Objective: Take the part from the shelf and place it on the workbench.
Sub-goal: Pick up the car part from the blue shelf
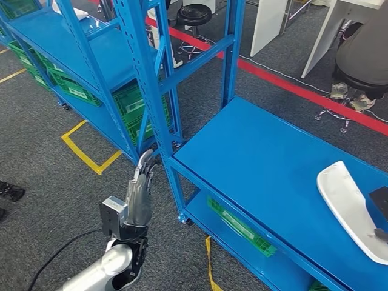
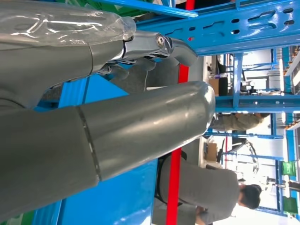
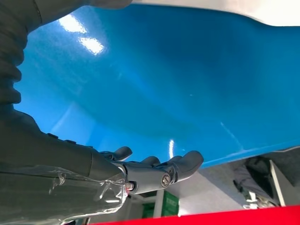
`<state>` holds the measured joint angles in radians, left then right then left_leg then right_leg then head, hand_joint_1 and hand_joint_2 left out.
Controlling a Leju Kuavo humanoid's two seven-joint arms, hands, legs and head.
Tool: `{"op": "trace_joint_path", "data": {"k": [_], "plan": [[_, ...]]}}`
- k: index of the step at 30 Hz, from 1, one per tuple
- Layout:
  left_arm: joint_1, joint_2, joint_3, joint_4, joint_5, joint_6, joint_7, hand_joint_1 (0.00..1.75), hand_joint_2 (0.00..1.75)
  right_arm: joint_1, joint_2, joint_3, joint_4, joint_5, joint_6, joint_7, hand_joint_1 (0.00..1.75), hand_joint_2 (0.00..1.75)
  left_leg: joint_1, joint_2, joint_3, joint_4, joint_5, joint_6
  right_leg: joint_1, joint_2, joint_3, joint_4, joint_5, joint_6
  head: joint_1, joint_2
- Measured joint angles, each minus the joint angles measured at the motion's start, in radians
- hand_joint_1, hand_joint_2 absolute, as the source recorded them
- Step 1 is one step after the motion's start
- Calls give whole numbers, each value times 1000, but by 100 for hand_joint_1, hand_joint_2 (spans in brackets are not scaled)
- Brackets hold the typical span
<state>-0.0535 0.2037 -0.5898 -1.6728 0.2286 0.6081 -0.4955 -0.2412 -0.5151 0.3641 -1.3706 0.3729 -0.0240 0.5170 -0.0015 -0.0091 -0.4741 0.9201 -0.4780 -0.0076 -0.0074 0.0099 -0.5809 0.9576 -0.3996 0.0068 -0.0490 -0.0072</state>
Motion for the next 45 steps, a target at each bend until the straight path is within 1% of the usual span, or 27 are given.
{"op": "trace_joint_path", "data": {"k": [2,4,9,12,18,28,30,36,39,42,45], "plan": [[0,0,0,0,1,0,0,0,0,3,0,-4,14,-24,-23,-17,0,175,0,0,0,0,0,0,0,0,0,0,0,0,0,0],[-1,0,0,0,2,3,0,0,0,5,0,-10,32,-64,-58,-56,0,175,0,0,0,0,0,0,0,0,0,0,0,0,0,0],[-8,0,0,-1,4,15,0,0,0,6,14,-21,99,-215,-115,-221,0,175,0,0,-1,0,0,0,0,0,0,0,0,0,0,0],[-13,0,0,-1,5,20,-1,0,0,1,32,-19,135,-284,-136,-282,0,175,0,0,-1,0,0,0,0,0,0,0,0,0,0,0],[-19,0,0,-2,5,22,-1,0,0,-15,69,-14,189,-313,-155,-304,0,175,0,0,0,0,0,0,0,0,0,0,0,0,0,0],[-21,0,0,-2,4,22,-1,0,0,-30,86,-10,218,-331,-158,-315,0,175,0,0,0,0,0,0,0,0,1,0,0,0,0,0],[-21,0,0,-2,3,22,-1,0,0,-33,89,-10,221,-352,-155,-331,0,175,0,0,0,0,0,0,0,0,1,0,0,0,0,0],[-22,0,0,-2,1,23,-11,0,0,-45,112,4,225,-410,-146,-419,0,175,0,0,0,0,0,0,0,0,1,0,0,0,0,0],[-21,-1,0,-2,1,24,-19,0,0,-49,124,16,207,-403,-189,-443,0,175,0,0,0,0,1,1,0,0,1,0,0,0,0,0],[-21,-2,0,-2,1,21,-22,0,0,-49,131,28,152,-368,-242,-457,0,175,0,0,0,0,1,2,0,0,1,0,0,0,0,0],[-21,-5,0,-2,1,12,-24,0,0,-44,139,39,83,-366,-249,-476,0,175,0,0,0,0,1,2,0,0,1,0,0,0,0,0]]}}
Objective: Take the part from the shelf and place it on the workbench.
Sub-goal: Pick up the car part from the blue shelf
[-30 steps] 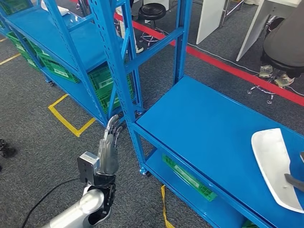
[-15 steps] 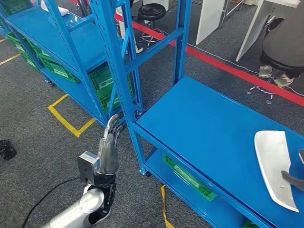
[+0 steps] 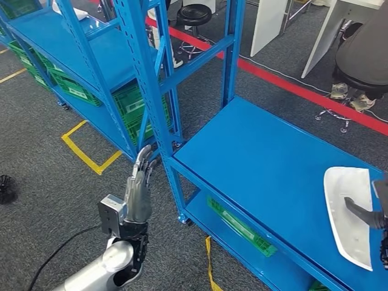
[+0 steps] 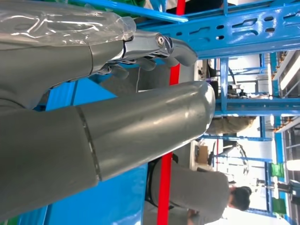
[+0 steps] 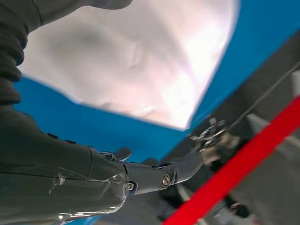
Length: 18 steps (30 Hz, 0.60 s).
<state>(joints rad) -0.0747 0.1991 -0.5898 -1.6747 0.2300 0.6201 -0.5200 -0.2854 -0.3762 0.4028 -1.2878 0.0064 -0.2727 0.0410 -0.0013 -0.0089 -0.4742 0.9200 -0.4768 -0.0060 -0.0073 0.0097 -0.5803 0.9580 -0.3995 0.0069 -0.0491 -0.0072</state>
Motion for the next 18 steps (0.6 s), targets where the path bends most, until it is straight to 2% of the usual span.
{"op": "trace_joint_path", "data": {"k": [7,18], "plan": [[-1,-4,0,0,5,-26,-17,0,0,11,19,30,-120,-55,69,-122,0,175,0,0,0,0,0,0,0,0,0,0,0,0,0,0],[-1,-5,0,0,5,-34,-25,0,0,11,31,68,-226,-49,82,-110,0,175,0,0,0,0,0,0,0,0,0,0,0,0,0,0]]}}
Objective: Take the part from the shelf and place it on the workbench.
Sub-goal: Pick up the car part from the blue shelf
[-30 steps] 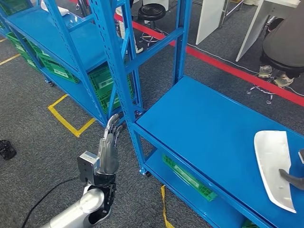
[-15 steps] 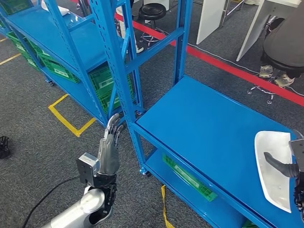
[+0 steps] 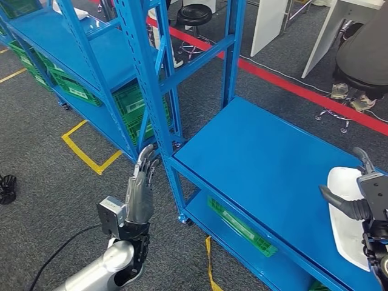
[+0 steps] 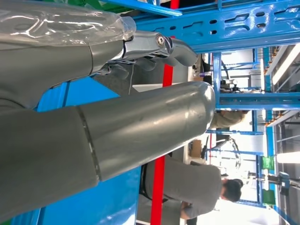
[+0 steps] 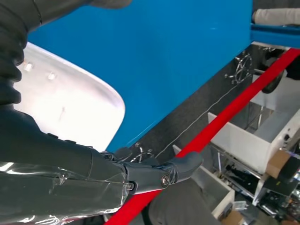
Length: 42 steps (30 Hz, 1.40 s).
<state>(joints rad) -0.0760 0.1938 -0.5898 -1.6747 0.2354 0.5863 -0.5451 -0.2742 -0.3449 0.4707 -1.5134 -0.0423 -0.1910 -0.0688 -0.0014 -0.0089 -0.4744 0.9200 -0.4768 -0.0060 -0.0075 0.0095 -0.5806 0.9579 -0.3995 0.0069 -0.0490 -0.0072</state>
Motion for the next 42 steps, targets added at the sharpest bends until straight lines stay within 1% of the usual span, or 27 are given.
{"op": "trace_joint_path", "data": {"k": [8,12,14,15,19,21,26,29,33,42], "plan": [[0,0,0,0,0,-2,-1,0,0,0,0,16,-23,-14,-5,-1,0,175,0,0,0,0,0,0,0,0,0,0,0,0,0,0],[0,0,0,0,-3,-6,3,0,0,0,0,19,-24,-24,-32,11,0,175,0,0,0,0,0,0,0,0,0,0,0,0,0,0],[-1,0,0,0,-6,-8,12,0,0,1,0,22,-23,-16,-39,54,0,175,0,0,0,0,0,0,0,0,0,0,0,0,0,0],[-1,0,0,0,-8,-9,17,0,0,1,0,24,-23,-8,-36,89,0,175,0,0,0,0,0,0,0,0,0,0,0,0,0,0],[-5,0,0,0,-16,-19,37,0,0,2,0,36,-19,42,29,280,0,175,0,0,0,0,0,0,0,0,0,0,0,0,0,0],[-8,0,0,0,-19,-21,46,0,0,2,0,47,-17,65,68,356,0,175,0,0,0,0,0,0,0,0,0,0,0,0,0,0],[-9,-1,0,0,-26,-19,60,0,0,-2,0,67,-23,122,123,468,0,175,0,0,0,0,0,0,0,0,0,0,0,0,0,0],[-8,-1,0,0,-29,-18,65,0,0,-9,-1,80,-36,145,133,504,0,175,0,0,0,0,0,0,0,0,0,0,0,0,0,0],[-7,-2,0,0,-29,-18,68,0,0,-18,-2,91,-52,159,143,528,0,175,0,0,0,0,0,0,0,0,0,0,0,0,0,0],[-6,-3,0,0,-30,-15,68,0,0,-35,-6,112,-68,163,151,537,0,175,0,0,0,0,0,0,0,0,0,0,0,0,0,0]]}}
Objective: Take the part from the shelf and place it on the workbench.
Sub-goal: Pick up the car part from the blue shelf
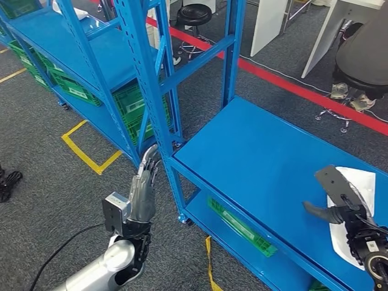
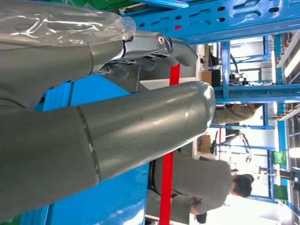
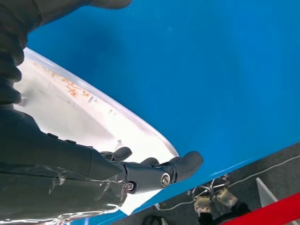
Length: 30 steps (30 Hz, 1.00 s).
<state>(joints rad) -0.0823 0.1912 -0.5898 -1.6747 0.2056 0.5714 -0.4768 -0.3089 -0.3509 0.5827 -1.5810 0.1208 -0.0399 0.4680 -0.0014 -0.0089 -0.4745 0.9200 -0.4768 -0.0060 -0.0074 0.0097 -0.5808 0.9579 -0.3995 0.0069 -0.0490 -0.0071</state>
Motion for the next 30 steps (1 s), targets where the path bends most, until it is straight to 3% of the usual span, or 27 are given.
{"op": "trace_joint_path", "data": {"k": [30], "plan": [[10,3,0,-5,5,43,8,0,0,-132,-52,114,53,11,166,110,0,175,0,0,-1,0,0,0,0,0,0,0,0,0,0,0]]}}
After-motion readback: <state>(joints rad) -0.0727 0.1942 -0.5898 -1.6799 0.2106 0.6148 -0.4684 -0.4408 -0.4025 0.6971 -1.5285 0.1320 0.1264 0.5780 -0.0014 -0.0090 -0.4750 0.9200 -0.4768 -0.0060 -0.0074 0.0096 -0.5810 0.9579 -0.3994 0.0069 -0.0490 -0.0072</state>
